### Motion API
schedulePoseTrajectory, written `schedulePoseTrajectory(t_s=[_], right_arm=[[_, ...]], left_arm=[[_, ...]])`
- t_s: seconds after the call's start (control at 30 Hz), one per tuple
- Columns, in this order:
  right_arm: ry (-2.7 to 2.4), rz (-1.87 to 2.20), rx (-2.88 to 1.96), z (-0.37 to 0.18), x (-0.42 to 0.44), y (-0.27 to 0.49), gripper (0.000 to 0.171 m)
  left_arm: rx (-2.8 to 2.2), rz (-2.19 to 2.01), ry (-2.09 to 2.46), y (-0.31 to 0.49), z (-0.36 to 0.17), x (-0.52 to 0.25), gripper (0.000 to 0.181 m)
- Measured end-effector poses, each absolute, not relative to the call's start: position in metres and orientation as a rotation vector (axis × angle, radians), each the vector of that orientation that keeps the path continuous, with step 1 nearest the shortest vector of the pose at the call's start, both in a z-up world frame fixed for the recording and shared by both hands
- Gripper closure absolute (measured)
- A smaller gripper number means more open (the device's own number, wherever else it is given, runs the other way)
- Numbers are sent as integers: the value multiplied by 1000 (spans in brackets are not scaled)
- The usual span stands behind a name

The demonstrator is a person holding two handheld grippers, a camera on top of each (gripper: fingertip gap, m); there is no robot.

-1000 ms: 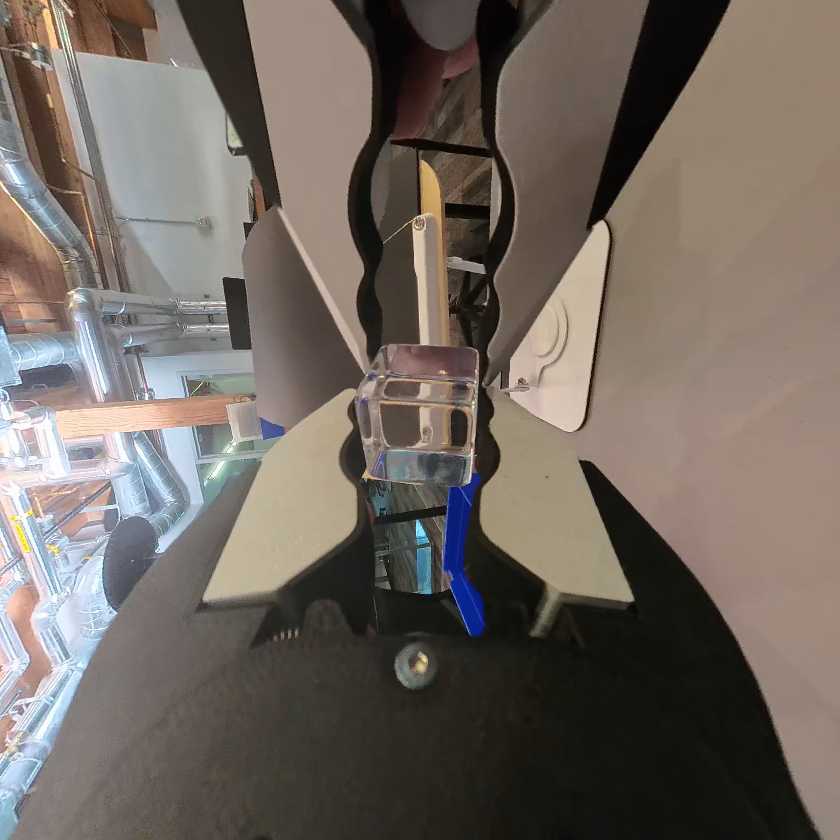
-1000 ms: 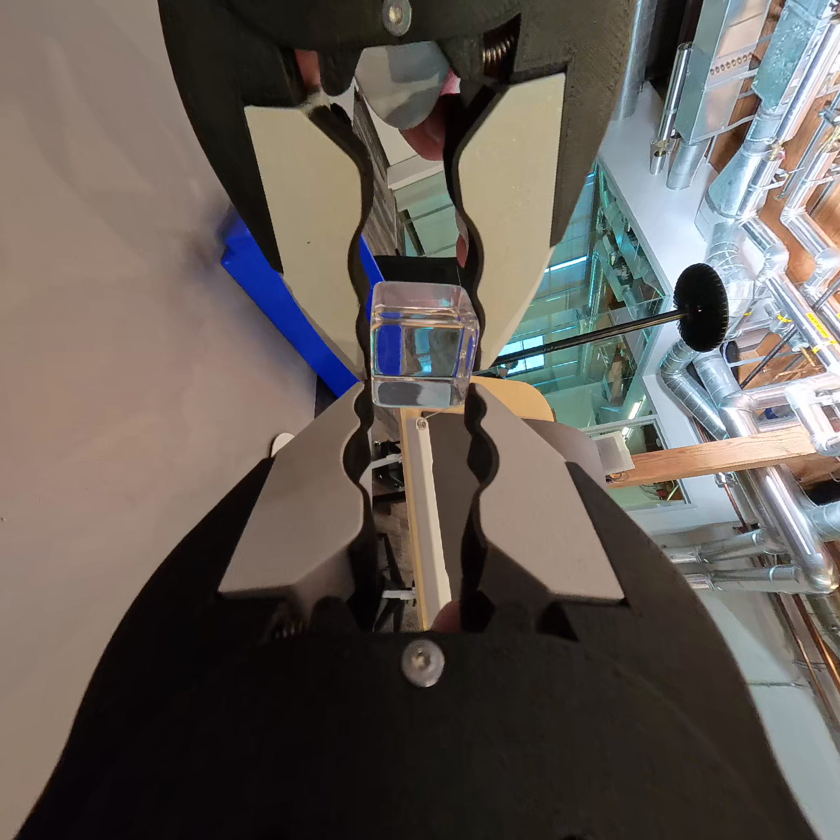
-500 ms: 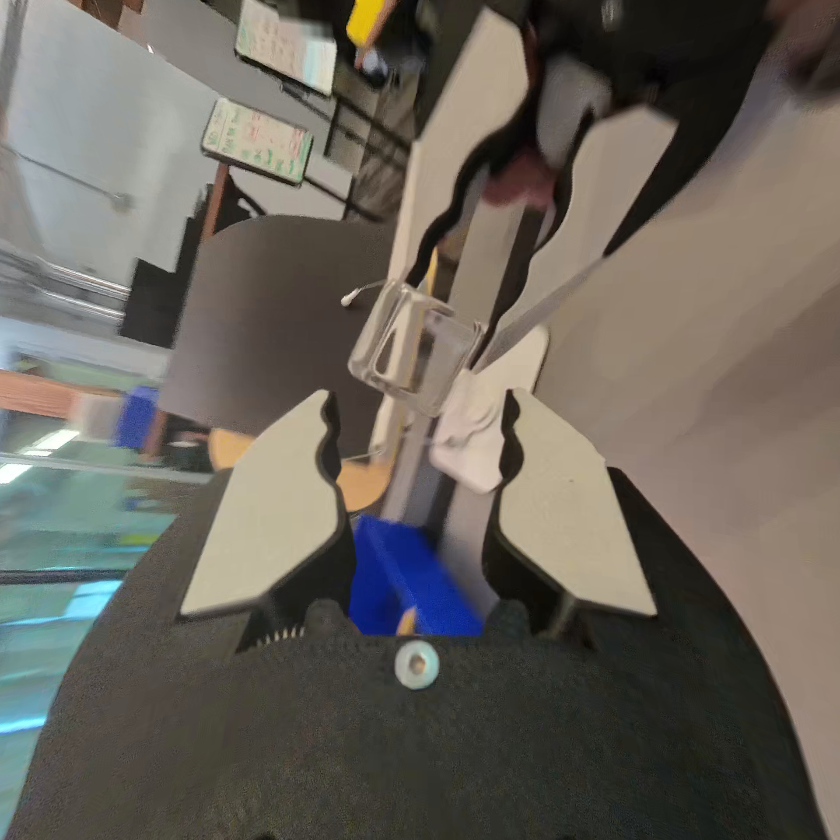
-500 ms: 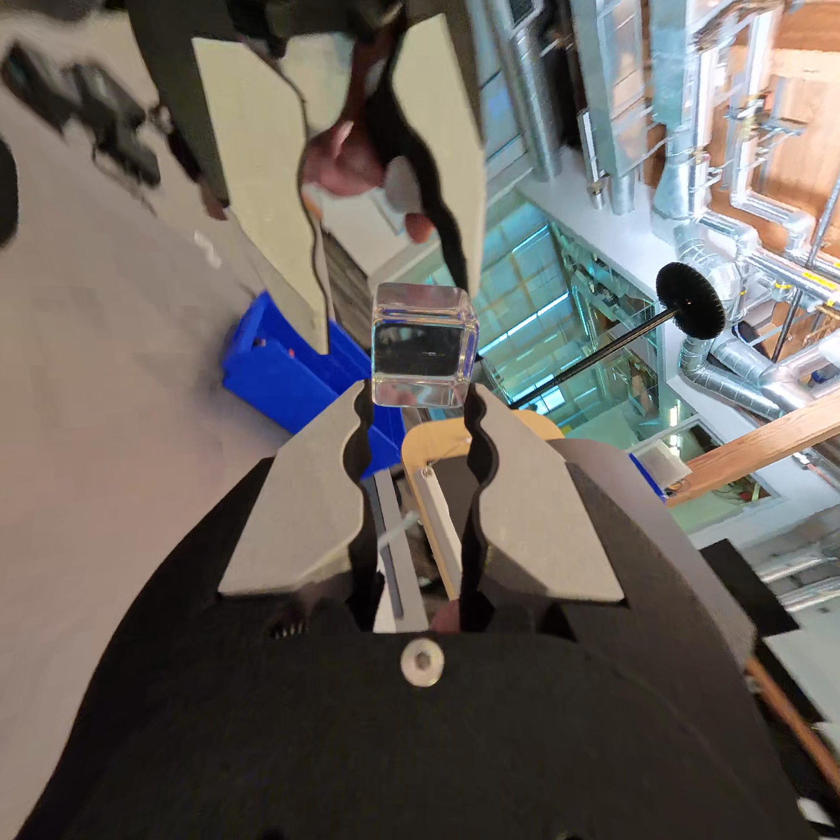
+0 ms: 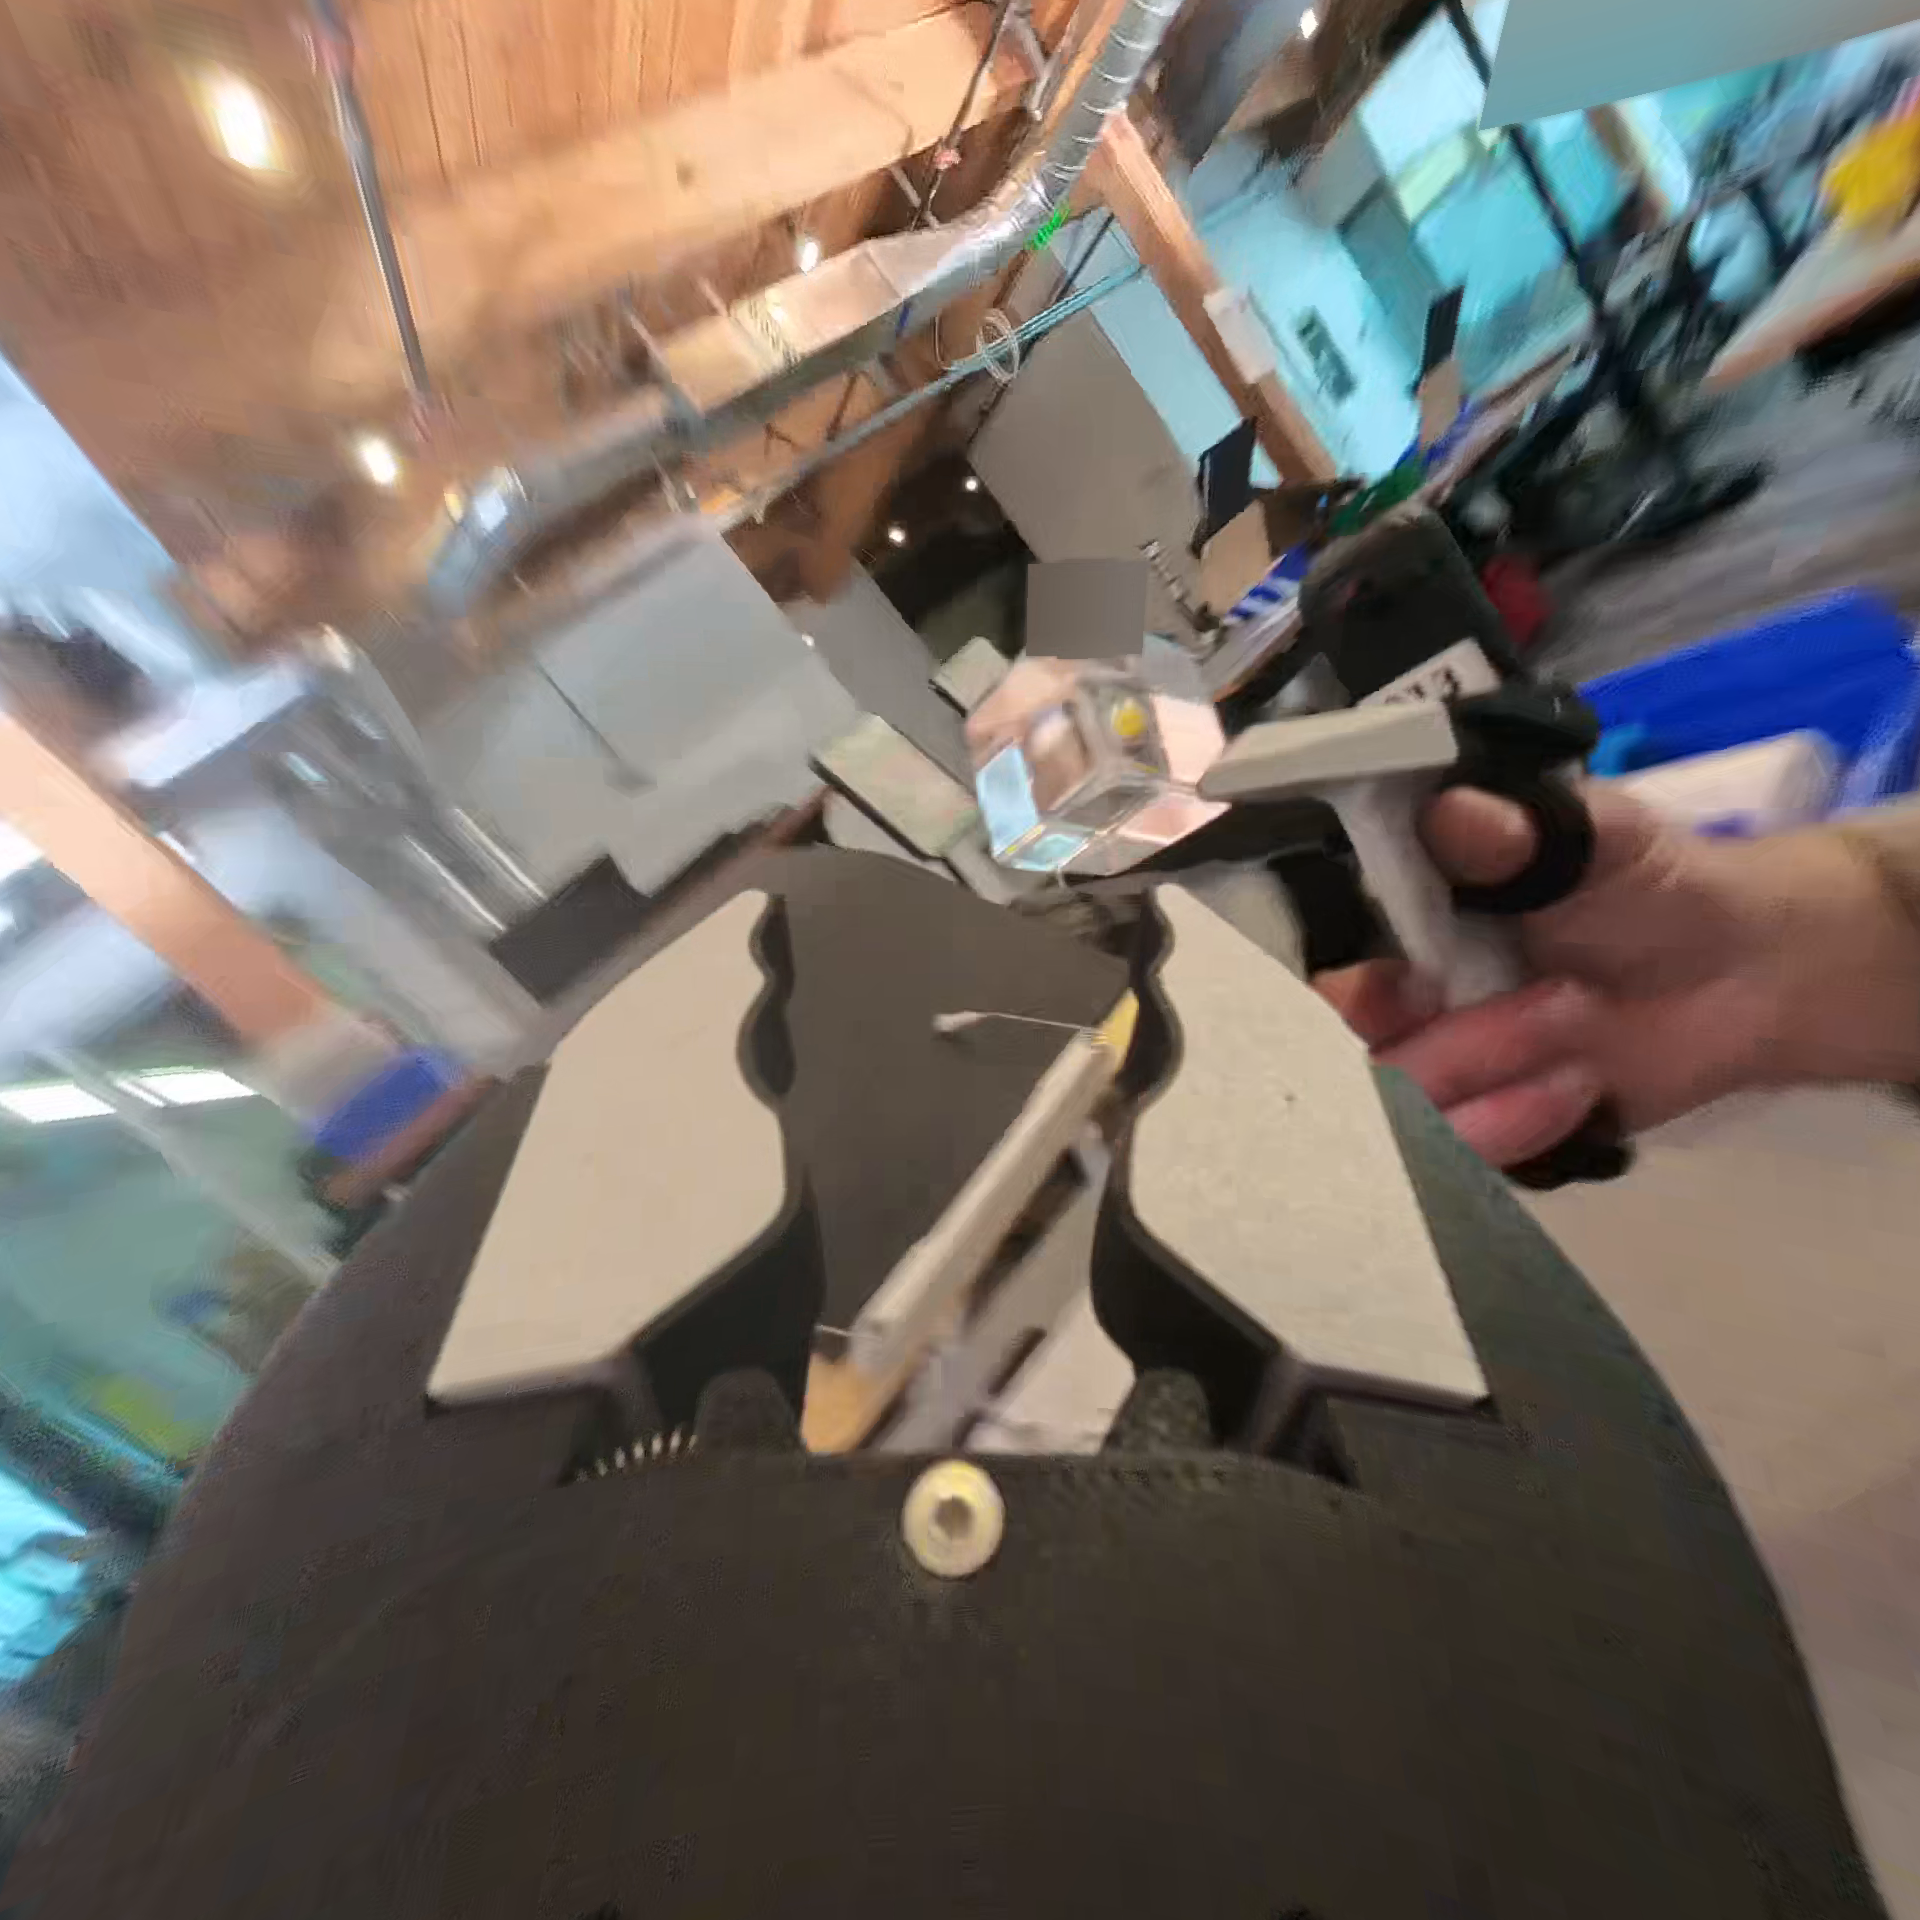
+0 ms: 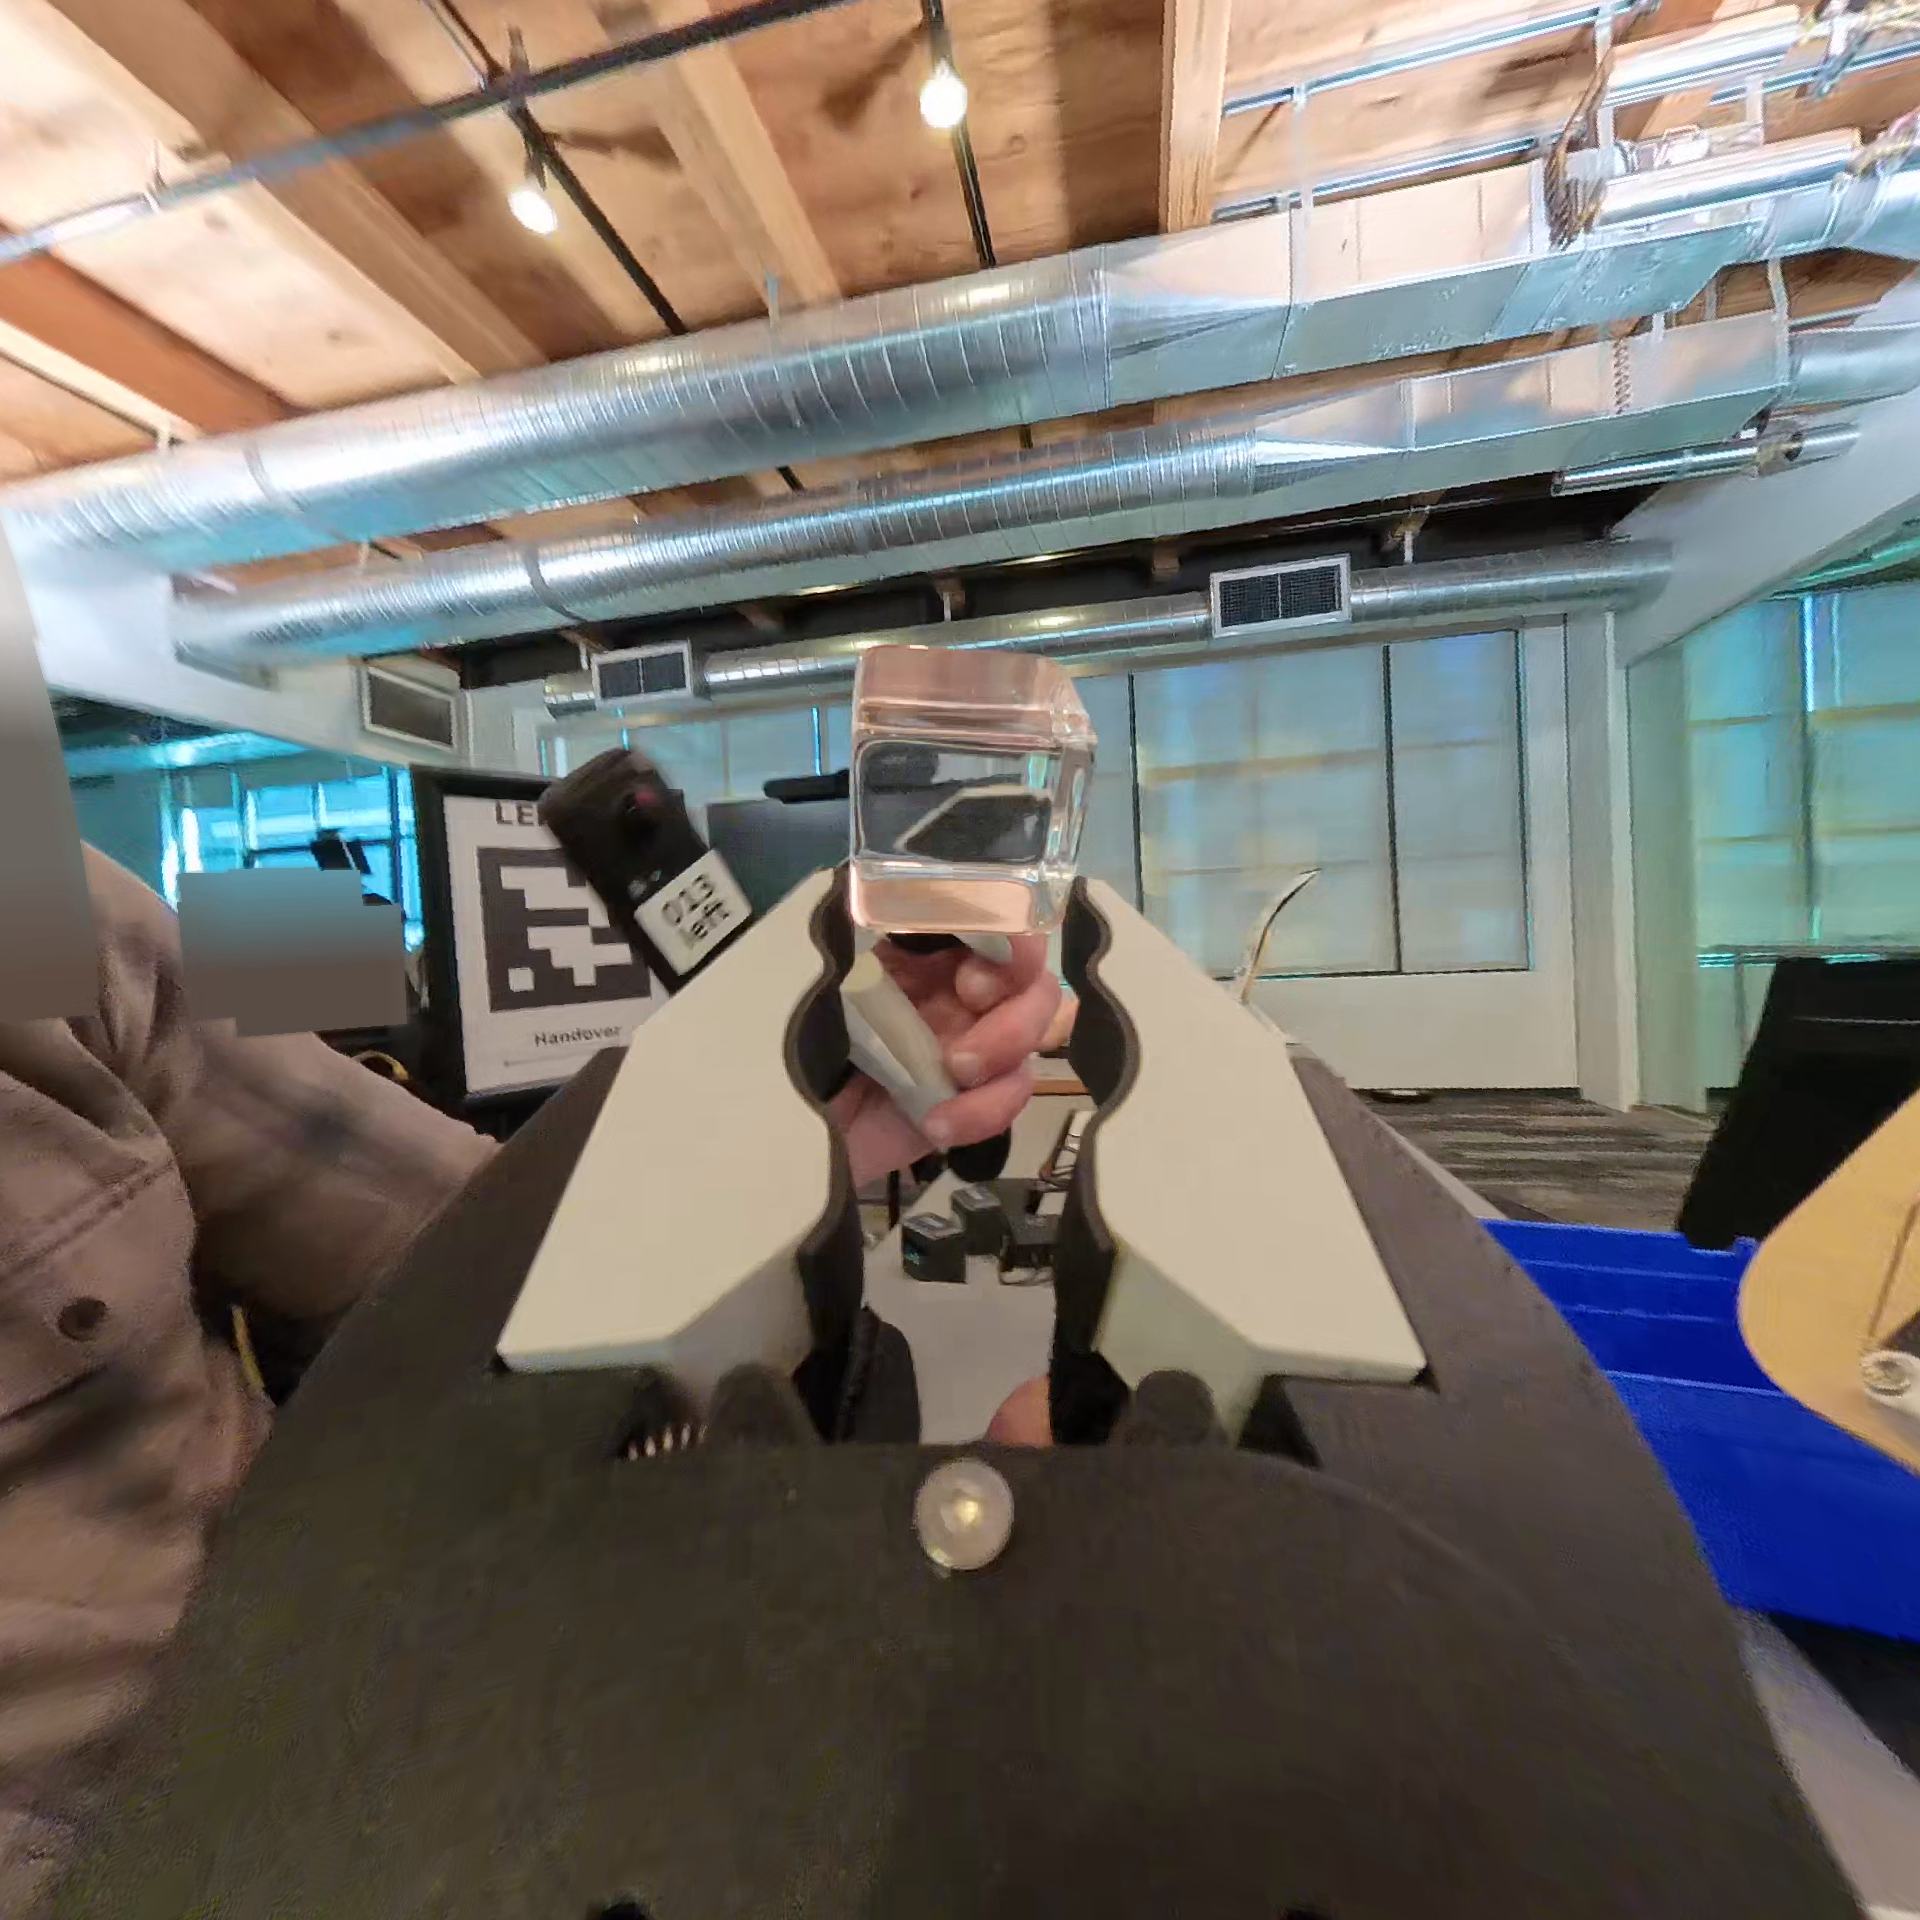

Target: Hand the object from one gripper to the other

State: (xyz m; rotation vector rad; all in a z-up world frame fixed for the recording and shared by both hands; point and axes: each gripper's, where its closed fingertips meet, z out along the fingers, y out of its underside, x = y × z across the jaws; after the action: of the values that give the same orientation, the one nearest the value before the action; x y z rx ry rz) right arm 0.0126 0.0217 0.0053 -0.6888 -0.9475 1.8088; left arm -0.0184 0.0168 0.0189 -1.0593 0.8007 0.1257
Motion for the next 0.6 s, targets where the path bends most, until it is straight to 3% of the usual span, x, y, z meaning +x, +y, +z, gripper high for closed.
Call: schedulePoseTrajectory(t_s=[0.3, 0.6], right_arm=[[-950, 1982, -697, -1, 0, -1, 134], [-977, 2013, -713, -4, -4, -8, 134]], left_arm=[[-735, 857, 929, 20, 7, 2, 114], [-638, 982, 913, 18, 4, 5, 121]])
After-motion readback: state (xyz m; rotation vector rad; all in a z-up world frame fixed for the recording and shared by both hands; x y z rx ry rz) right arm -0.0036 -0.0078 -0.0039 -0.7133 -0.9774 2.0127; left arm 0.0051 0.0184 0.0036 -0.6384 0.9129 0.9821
